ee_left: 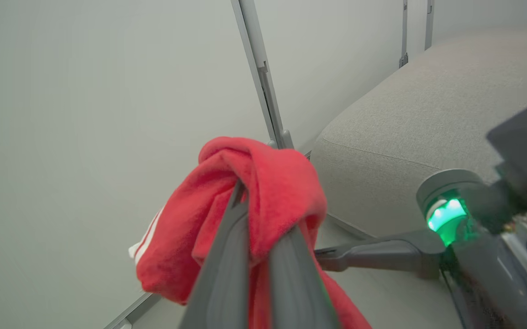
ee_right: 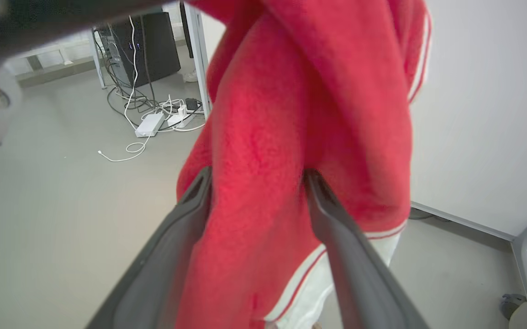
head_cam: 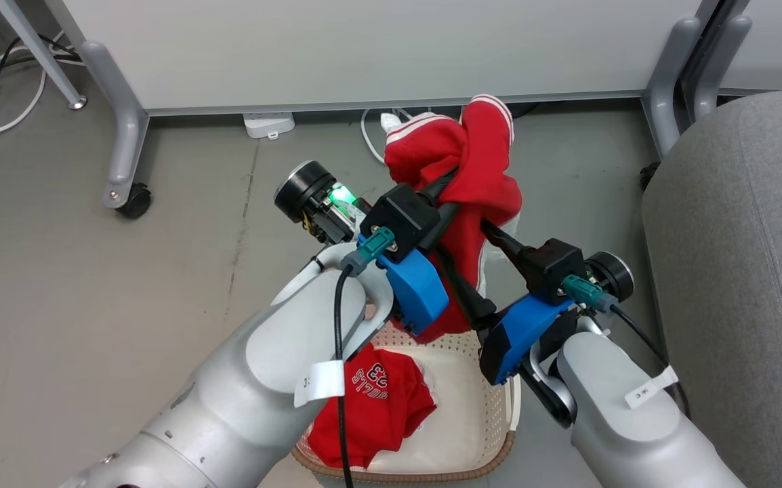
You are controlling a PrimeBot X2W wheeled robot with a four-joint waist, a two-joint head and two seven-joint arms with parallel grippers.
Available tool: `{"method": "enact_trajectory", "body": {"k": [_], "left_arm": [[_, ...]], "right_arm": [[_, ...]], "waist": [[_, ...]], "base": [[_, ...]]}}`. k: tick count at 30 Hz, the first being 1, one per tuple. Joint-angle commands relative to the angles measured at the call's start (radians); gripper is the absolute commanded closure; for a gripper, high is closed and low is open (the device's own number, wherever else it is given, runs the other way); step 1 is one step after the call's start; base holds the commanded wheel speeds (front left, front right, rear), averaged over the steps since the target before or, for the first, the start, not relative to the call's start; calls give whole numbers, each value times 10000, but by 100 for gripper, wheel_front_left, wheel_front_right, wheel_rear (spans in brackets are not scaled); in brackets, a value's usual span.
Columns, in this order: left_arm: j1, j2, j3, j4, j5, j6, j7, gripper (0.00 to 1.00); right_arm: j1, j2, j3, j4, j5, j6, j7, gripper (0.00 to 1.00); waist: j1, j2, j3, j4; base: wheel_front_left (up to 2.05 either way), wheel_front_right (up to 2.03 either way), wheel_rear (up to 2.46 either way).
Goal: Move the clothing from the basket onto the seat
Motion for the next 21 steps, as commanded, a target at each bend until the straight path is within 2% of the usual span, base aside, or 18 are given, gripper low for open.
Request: {"method": "enact_trajectory", "body": {"k": [1,2,3,21], "left_arm": [[-179,-28,-29,-114,-69,78,-52,100],[-175,-21,-80,-145,-94,92,-52,100],[-171,-19,-139,-182,-123,115,-52,100],[-181,-23,-320,-130,-355,313,-52,100]], "right_arm": [[-207,-27,132,227,117,1,-4,18],[-334,-26,225,389,128,1,-4,56],[-411,-27,315,572,195,1,-6,100],[-474,-27,594,530,445,1,-4,100]], "waist": [[-1,0,-6,10],[-1,0,-7,24],[-1,0,-10,39],[-1,0,-100,-125]], "base": [[0,0,0],[0,0,0],[0,0,0],[0,0,0]]}}
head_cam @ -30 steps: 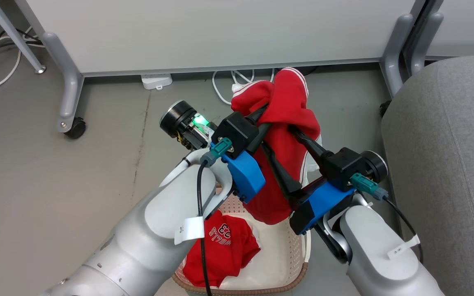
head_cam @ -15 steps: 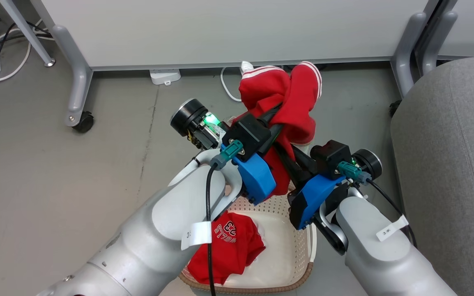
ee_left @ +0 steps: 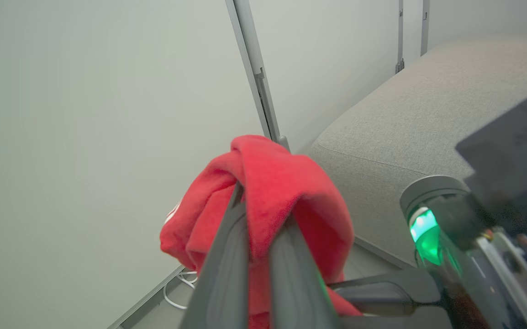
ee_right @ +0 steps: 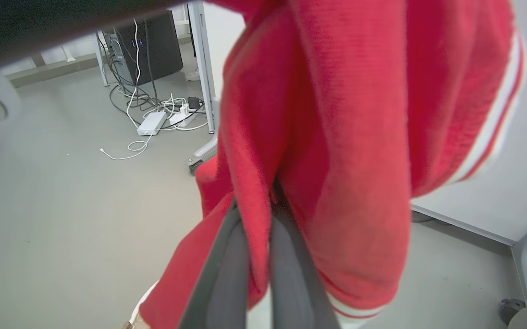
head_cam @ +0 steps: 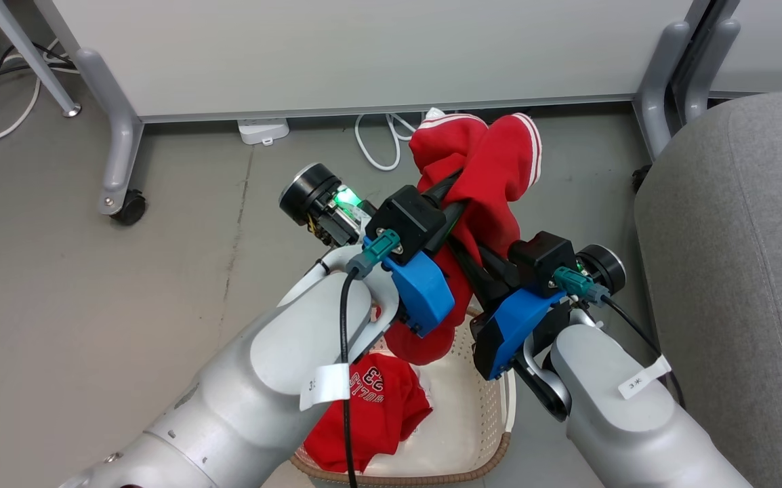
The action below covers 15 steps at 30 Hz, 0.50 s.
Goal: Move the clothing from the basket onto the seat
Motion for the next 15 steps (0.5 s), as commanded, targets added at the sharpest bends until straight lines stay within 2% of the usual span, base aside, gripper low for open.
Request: {"method": "enact_trajectory", "body": {"k": [1,6,8,15], "left_arm": [[-131,-9,9,10,-23,28,-52,100],[-111,-8,9,27,-35,66,-52,100],[-85,-10,77,-36,-42,146,-52,0],[-71,-7,121,-40,80,228,-50,0]], "right_arm": [[-7,-26,3,-63,15,1,-6,100],[29,-26,13,-81,-19,1,-6,100],[33,-26,28,-93,1,1,-6,100],[41,-26,43,-183,45,1,-6,100]], "waist": [[0,-1,8,-7],[0,-1,8,-14],[0,-1,16,-18],[0,-1,34,-54]], "base": [[0,0,0],[0,0,0],[0,0,0],[0,0,0]]}}
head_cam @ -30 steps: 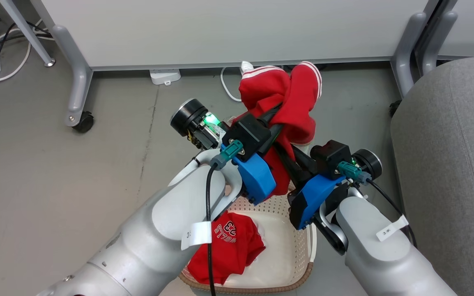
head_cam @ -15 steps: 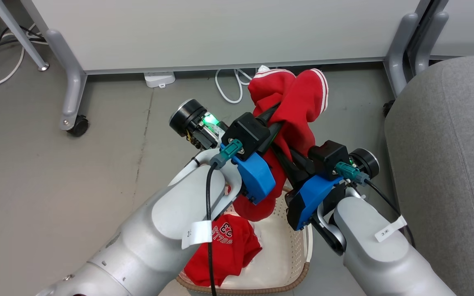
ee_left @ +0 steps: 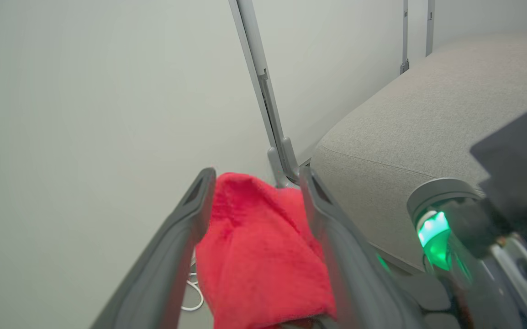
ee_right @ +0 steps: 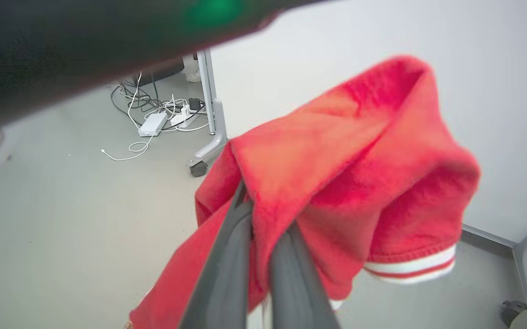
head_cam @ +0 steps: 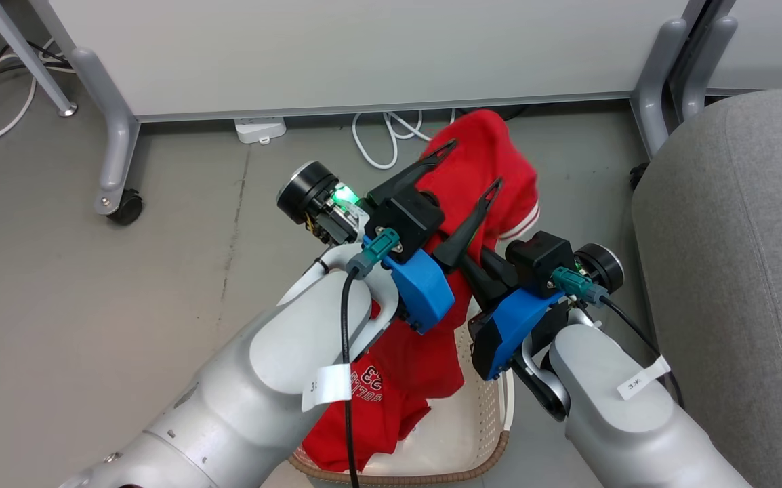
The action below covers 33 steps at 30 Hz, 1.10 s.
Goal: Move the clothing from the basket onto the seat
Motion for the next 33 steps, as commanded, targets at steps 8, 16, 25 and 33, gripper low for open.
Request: {"method": "enact_trajectory", "body": {"k": [8,16,25,33], "left_arm": [[39,2,179,-29,164,80,-48,0],[113,128,376,-113,341,88,-47,0],[291,246,644,-262,479,9,-42,0],[374,322,728,-322,651,-84,-39,0]], "right_arm": [[74,-26,-38,-154,109,1,-6,100],[207,-24,-508,-474,-47,1,-6,100],[622,-26,-1798,-1290,-788,1,-8,100],[1035,-27,-3208,-2029,-1483,1,-7,100]], "waist": [[0,-1,15,-159],[0,-1,201,-689],[0,-1,499,-1498],[0,-1,714,-2253]], "base": [[0,0,0],[0,0,0],[0,0,0],[0,0,0]]}}
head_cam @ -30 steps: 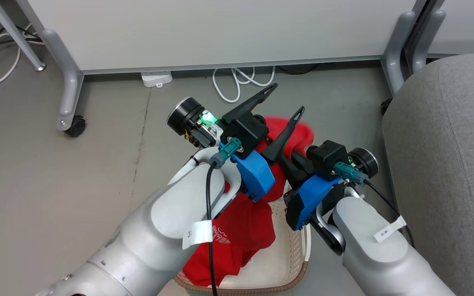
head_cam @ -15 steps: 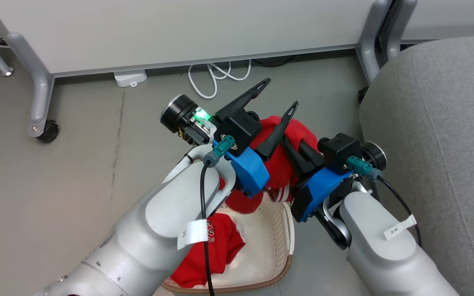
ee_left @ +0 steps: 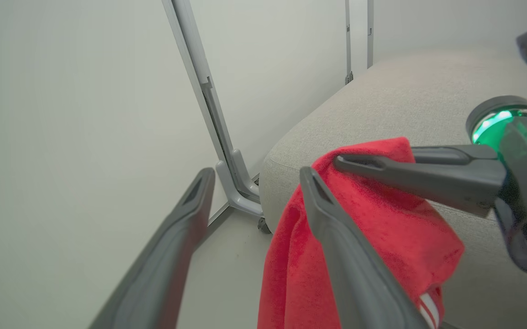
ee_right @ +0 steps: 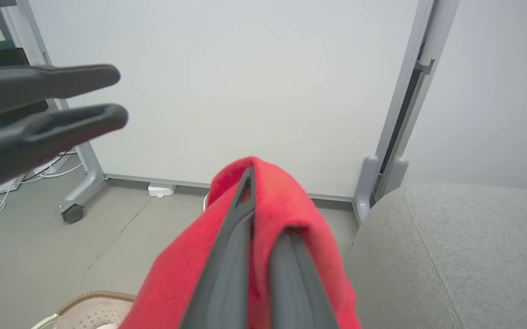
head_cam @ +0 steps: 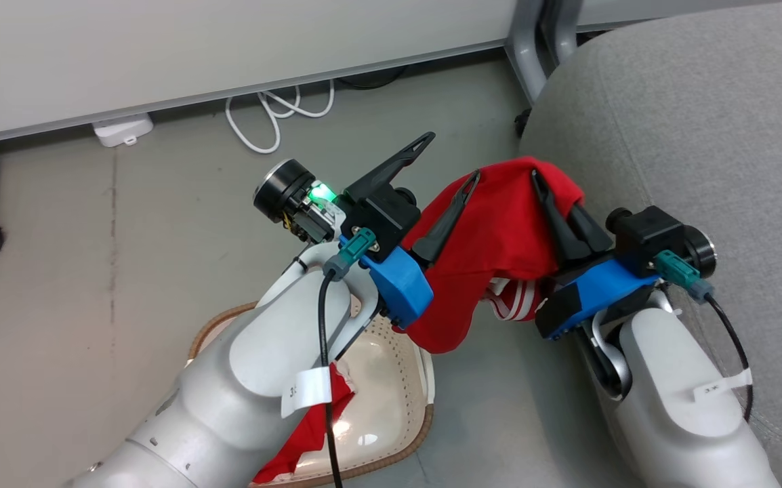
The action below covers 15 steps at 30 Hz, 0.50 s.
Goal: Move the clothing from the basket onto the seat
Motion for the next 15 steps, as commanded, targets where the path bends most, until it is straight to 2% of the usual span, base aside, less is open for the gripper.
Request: {"method": "enact_trajectory", "body": {"k": [1,7,15], "left_arm": [[88,44,60,-48,38,-15,-28,0],[268,94,103,-234,201,-65,-28,0],[723,182,45,-677,433,-223,-28,0]], "right_arm": [[129,-25,-149,-148,-97,1,-8,100],[629,-18,-1126,-880,-505,1,-9,100],[1355,-18,-1739,-1754,-549,1,-8,100]], "waist": [[0,0,117,-281],[0,0,248,-986],[0,0,306,-2157]], "base": [[0,0,0],[0,0,0],[0,0,0]]}}
